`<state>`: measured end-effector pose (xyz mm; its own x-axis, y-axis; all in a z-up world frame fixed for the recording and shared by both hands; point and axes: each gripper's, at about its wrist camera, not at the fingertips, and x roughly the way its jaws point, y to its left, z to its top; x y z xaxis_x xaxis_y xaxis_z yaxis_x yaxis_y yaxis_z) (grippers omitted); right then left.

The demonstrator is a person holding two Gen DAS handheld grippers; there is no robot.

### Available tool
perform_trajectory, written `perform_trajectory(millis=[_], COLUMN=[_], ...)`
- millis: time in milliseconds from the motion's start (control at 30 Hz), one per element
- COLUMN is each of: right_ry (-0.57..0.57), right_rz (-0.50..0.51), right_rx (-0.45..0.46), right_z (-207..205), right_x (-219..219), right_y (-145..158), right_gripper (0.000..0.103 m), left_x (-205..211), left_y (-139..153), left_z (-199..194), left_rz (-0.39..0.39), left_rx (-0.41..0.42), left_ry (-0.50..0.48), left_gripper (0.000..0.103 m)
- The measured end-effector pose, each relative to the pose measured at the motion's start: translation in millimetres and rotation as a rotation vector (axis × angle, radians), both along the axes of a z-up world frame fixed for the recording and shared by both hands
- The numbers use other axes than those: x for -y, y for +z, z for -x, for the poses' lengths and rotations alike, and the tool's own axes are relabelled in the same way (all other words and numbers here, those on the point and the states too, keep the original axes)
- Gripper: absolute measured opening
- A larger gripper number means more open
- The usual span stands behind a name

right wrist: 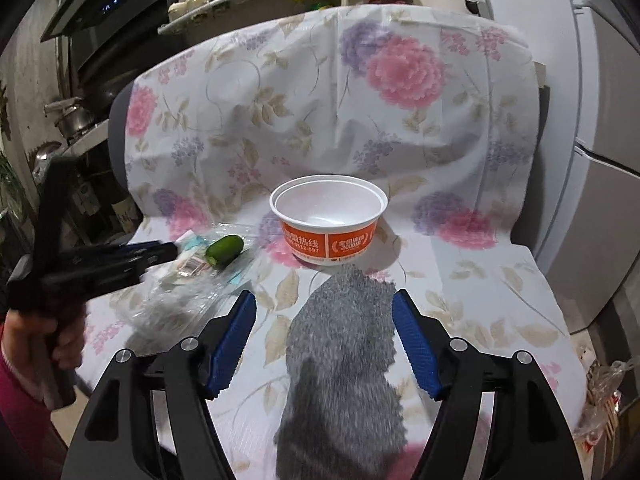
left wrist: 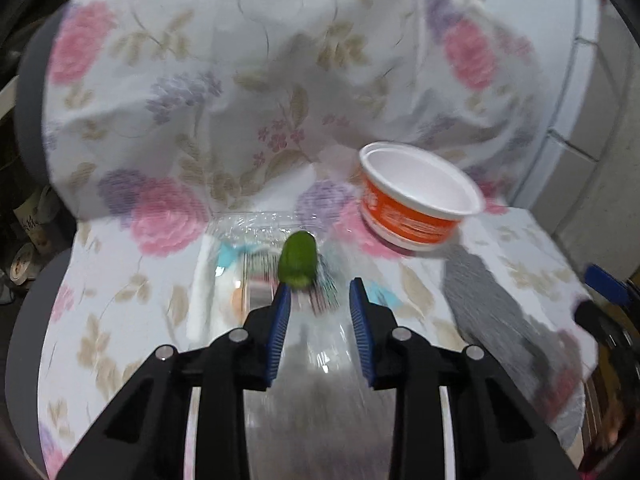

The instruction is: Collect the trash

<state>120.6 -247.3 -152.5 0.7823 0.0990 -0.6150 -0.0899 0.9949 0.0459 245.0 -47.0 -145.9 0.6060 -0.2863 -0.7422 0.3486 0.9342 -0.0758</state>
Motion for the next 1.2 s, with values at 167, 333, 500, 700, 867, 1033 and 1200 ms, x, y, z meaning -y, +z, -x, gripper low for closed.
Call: perform_trajectory(millis=[167, 333, 500, 700, 867, 1033, 1200], right_ry=[0.036, 0.037, 0.040, 0.034, 0.029, 0.008, -0.011], right_rz=[0.018, 0.010, -0.018, -0.009, -0.029, -0.029, -0.017], right_rx=[-0.013, -0.034, -0.048, -0.022, -0.039, -0.056, -0.047], right_z=[-21.3, -32.0, -28.6, -15.0, -21.0, -20.6, -7.7], right_x=[-4.2, -0.8, 2.6, 3.2, 6.4, 13.0, 18.6], right_y=[-14.8, -23.7, -26.0, -18.9, -24.9, -28.3, -20.2], right_gripper=[0.071, 0.071, 0.075, 0.077, 0.077, 0.077, 0.077], left_x=[11.9, 25.5, 26.3, 16.6, 30.3, 24.6, 1.1], left_y=[-20.3, -32.7, -33.0, -34.3, -47.6, -42.5, -6.0], left_z=[-40.8, -63.2, -66.6, -61.3, -68.7, -67.6, -29.0], left_rz=[-0.014, -0.111, -0.146, -0.118, -0.175, -0.115, -0.015], left_rx=[-0.068, -0.102, -0.117, -0.097, -0.123, -0.091, 0.020], left_ry=[0.037, 0.054, 0.040, 0.047, 0.026, 0.022, 0.015], left_gripper=[0.029, 0.040, 0.041, 0.043, 0.039, 0.029, 0.028])
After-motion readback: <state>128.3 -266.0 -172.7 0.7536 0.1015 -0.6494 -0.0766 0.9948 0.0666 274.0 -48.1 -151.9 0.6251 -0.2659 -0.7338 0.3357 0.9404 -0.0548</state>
